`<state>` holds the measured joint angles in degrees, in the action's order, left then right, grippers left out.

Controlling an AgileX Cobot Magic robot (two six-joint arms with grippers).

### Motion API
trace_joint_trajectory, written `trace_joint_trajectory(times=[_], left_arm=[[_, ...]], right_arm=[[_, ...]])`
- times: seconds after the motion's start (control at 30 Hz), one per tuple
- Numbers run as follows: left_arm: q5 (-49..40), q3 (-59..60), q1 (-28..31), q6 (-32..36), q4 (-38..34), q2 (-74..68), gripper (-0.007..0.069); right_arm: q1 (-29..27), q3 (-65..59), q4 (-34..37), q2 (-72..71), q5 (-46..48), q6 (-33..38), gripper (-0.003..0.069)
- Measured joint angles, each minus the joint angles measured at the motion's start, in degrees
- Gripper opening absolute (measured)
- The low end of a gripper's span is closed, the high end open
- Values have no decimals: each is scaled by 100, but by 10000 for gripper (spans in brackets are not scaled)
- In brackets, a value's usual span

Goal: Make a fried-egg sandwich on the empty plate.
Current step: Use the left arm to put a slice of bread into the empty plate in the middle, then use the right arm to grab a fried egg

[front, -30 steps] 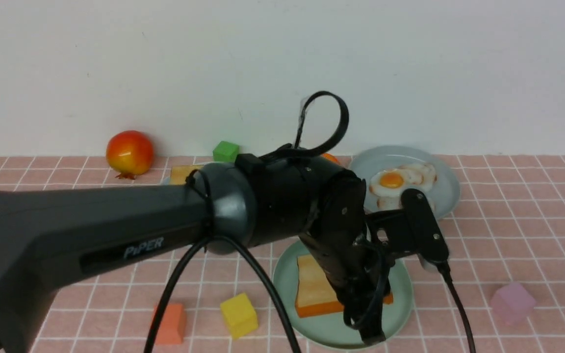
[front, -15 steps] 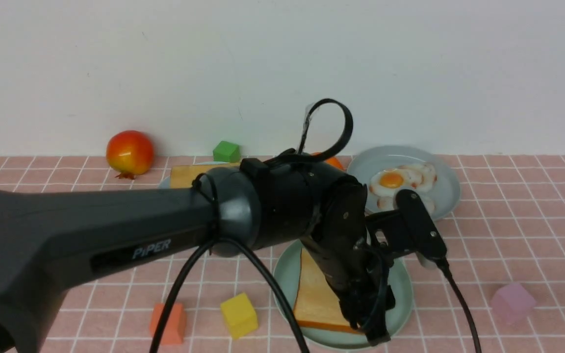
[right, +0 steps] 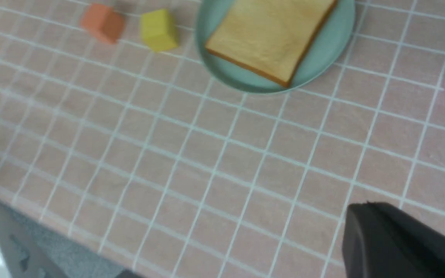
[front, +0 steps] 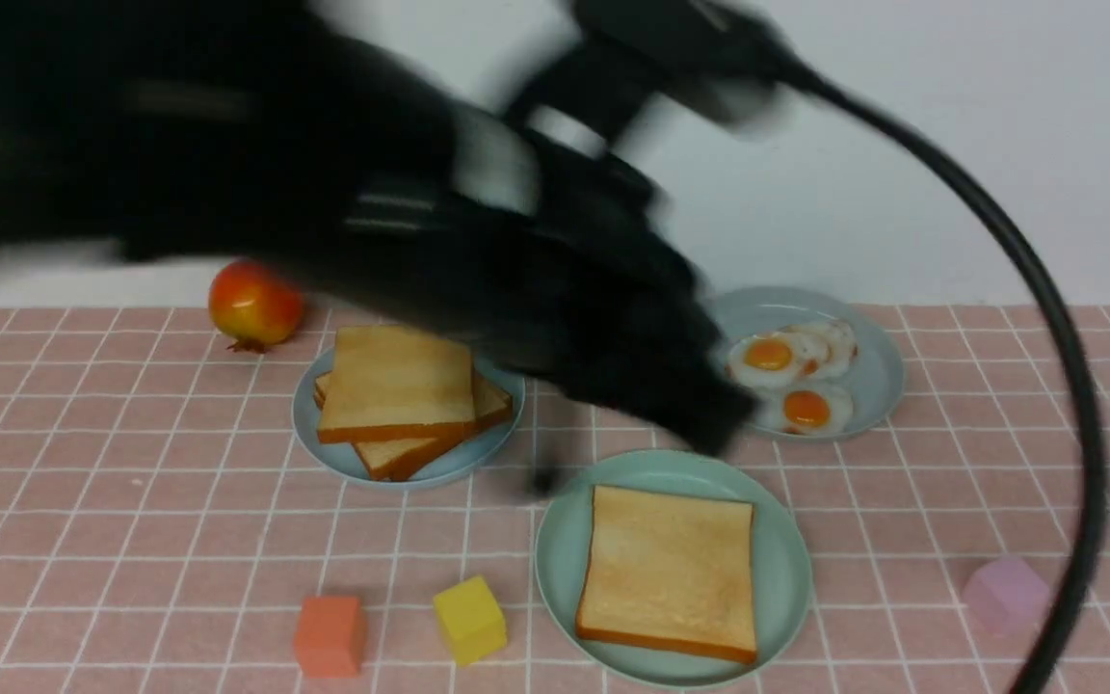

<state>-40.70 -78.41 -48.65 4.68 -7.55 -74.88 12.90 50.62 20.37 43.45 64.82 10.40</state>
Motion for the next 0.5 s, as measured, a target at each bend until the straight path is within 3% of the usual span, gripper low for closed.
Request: trace_joint_trajectory(times=[0.27, 0.5], left_arm=[[739, 2967, 0, -90, -642, 3395, 13], [1353, 4514, 0, -240, -684, 5401, 13]], right_arm=[[0, 1264, -18, 2852, -816, 78, 33], [0, 2660, -490, 4751, -898, -137, 34]])
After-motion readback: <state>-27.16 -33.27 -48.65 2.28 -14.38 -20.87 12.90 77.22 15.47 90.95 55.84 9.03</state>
